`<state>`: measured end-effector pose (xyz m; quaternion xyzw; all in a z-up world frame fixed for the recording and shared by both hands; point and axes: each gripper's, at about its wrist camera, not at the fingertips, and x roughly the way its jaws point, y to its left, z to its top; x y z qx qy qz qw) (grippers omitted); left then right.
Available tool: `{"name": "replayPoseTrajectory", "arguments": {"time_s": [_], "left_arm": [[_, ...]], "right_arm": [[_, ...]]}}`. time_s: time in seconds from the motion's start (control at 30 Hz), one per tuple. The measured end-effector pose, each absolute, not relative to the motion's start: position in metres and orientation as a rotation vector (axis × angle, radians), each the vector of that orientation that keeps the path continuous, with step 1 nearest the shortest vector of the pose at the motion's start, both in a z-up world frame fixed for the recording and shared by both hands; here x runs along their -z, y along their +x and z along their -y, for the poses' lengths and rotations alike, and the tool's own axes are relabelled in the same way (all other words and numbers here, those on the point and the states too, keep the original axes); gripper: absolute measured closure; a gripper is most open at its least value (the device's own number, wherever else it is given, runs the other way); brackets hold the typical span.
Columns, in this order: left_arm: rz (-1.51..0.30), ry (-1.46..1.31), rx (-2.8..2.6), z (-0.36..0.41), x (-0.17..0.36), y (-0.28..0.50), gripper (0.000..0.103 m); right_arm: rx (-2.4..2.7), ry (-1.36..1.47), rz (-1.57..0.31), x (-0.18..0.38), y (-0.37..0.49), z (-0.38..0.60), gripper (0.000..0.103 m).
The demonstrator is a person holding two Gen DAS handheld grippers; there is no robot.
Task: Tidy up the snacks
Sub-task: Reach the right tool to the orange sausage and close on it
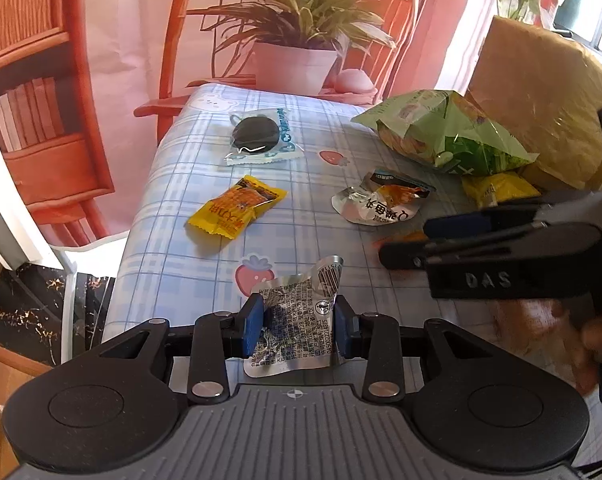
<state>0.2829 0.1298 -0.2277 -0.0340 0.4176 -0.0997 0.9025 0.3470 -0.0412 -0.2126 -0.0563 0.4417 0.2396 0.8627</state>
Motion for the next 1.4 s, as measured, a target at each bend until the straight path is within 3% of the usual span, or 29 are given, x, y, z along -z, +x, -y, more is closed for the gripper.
{"name": "replayPoseTrajectory", "arguments": {"time_s": [0.17, 0.27, 0.47, 0.57, 0.67, 0.9, 1.17, 1.27, 1.4], "left_arm": [[-0.859, -0.083, 0.205, -0.131, 0.227, 0.281, 0.064], [-0.86, -0.086, 0.203, -0.131, 0.227, 0.281, 0.064], [-0.859, -0.095, 0.203, -0.132, 0.227, 0.28, 0.064], [-0.856, -0.099, 0.205, -0.133, 0.228, 0.279, 0.064], [-0.854, -0.102, 0.205, -0.134, 0.228, 0.279, 0.064], [-0.851, -0.121, 0.205, -0.136, 0.228, 0.279, 0.064], [-0.85, -0.145, 0.2, -0.138, 0.229, 0.279, 0.064], [-0.847, -0.149, 0.199, -0.138, 0.229, 0.278, 0.064], [-0.846, -0.15, 0.2, -0.139, 0.229, 0.278, 0.064]], "right_arm": [[-0.523, -0.115, -0.916, 0.211, 0.328, 0.044, 0.048], [-0.542, -0.138, -0.9, 0.21, 0.318, 0.044, 0.061], [-0.577, -0.088, -0.94, 0.207, 0.311, 0.045, 0.061], [-0.602, -0.095, -0.935, 0.2, 0.308, 0.045, 0.06], [-0.614, -0.125, -0.93, 0.194, 0.306, 0.049, 0.047], [-0.631, -0.371, -0.932, 0.199, 0.297, 0.04, 0.043], [-0.656, -0.415, -0.903, 0.207, 0.31, 0.018, 0.044], [-0.692, -0.464, -0.867, 0.208, 0.31, 0.008, 0.046], [-0.728, -0.456, -0.868, 0.21, 0.312, 0.005, 0.066]]}}
